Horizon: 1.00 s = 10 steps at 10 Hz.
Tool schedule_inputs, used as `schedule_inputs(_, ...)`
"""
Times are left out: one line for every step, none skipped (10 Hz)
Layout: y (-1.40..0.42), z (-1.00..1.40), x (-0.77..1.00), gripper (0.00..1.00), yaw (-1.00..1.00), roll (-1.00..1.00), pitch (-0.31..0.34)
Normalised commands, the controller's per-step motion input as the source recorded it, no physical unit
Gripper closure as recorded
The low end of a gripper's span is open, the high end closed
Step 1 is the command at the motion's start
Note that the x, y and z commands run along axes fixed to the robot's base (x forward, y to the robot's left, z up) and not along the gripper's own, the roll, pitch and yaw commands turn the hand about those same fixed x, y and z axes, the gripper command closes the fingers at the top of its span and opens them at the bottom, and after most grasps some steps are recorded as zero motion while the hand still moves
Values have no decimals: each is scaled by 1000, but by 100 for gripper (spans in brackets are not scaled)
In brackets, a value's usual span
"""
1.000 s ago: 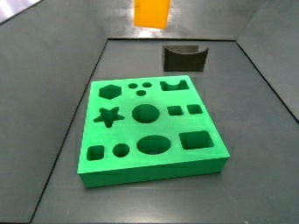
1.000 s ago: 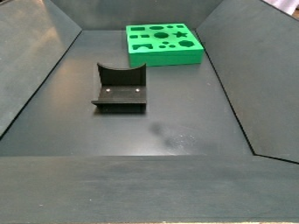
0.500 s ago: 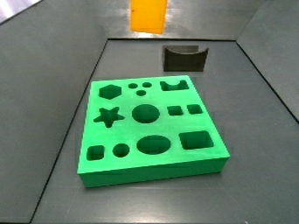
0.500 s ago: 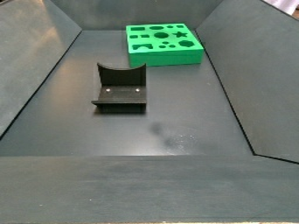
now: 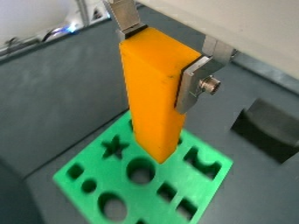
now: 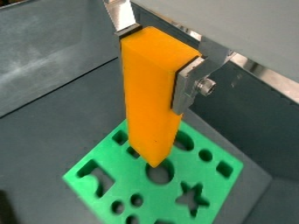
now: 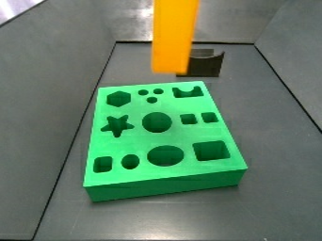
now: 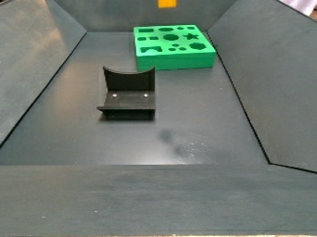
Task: Pick up the rectangle object. Move up. Place the rectangle object on the fixture. Regrasp the rectangle object. Move to above the board. Insert the rectangle object.
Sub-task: Insert the rectangle object.
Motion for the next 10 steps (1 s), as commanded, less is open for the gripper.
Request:
schedule_inputs(-431,-251,523,100,374,-163,-21)
schedule_inputs(-540,-283,606,100,286,-69,-4)
schedule_inputs(-606,-306,769,100,169,0,0)
schedule_inputs(-543,-263,949,100,20,0,26)
schedule_inputs(-320,-229,997,100,0,0,76)
schedule_inputs(-97,-249,891,100,-86,57,100)
schedule_inputs(0,-337,891,100,0,246,210)
schedule_inputs(-63,-163,826,100,0,280,274)
schedule_inputs(-60,0,291,100,-83,21,99)
schedule_inputs(-263,-20,466,100,-54,57,63)
